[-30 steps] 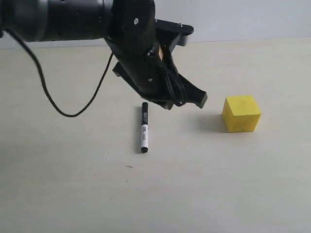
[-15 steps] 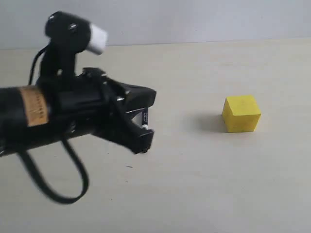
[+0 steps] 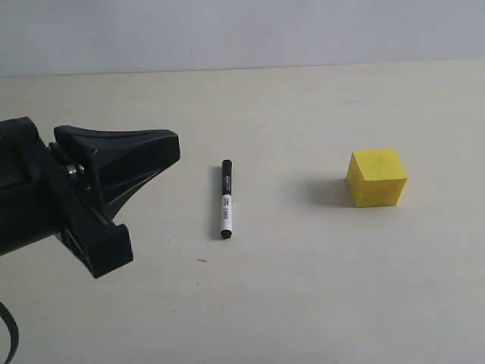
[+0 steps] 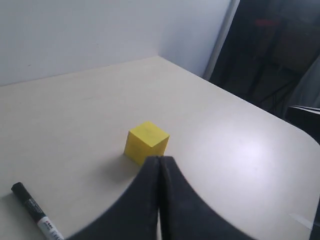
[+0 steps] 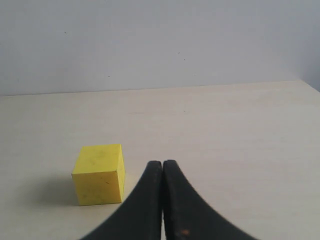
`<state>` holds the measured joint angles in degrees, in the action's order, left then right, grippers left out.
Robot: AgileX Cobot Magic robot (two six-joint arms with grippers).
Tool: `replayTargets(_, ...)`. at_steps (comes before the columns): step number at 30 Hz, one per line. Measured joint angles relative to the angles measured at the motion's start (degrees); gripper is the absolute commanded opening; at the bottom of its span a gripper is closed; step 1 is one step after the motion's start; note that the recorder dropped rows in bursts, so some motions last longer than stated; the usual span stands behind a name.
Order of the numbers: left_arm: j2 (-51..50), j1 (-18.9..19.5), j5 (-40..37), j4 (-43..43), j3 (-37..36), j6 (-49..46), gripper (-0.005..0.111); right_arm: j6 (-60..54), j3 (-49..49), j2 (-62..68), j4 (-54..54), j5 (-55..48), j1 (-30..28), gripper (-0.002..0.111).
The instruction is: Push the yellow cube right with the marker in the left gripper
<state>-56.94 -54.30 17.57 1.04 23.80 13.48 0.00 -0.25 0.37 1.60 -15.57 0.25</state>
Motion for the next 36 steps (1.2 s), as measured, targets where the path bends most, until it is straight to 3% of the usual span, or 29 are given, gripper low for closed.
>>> replayTargets(4,0.0,0.0,0.0,0.0,0.0,-0.6,0.0,0.0,0.0,0.0,0.0,0.0,0.0,0.0)
replayTargets(9,0.4,0.5,-0.5,-0.1,0.0,-8.9,0.0,0.0,0.0,0.0,0.0,0.0,0.0,0.0)
replayTargets(13,4.1,7.0,-5.7,-0.4,0.0,-4.0,0.0,0.0,0.0,0.0,0.0,0.0,0.0,0.0)
replayTargets(16,10.2,16.7,-11.1,-0.4,0.0,-1.1,0.0,0.0,0.0,0.0,0.0,0.0,0.0,0.0)
replayTargets(20,18.8,26.7,-15.2,-0.4,0.0,-1.0,0.0,0.0,0.0,0.0,0.0,0.0,0.0,0.0)
replayTargets(21,23.5,30.6,-18.7,-0.4,0.0,-2.3,0.0,0.0,0.0,0.0,0.0,0.0,0.0,0.0)
replayTargets(24,31.3,37.4,-25.4,-0.4,0.0,-6.1,0.0,0.0,0.0,0.0,0.0,0.0,0.0,0.0)
replayTargets(30,46.8,45.9,-37.7,-0.4,0.0,-10.9,0.0,0.0,0.0,0.0,0.0,0.0,0.0,0.0)
replayTargets(36,56.4,48.4,-42.7,-0.4,0.0,-11.5,0.0,0.0,0.0,0.0,0.0,0.0,0.0,0.0)
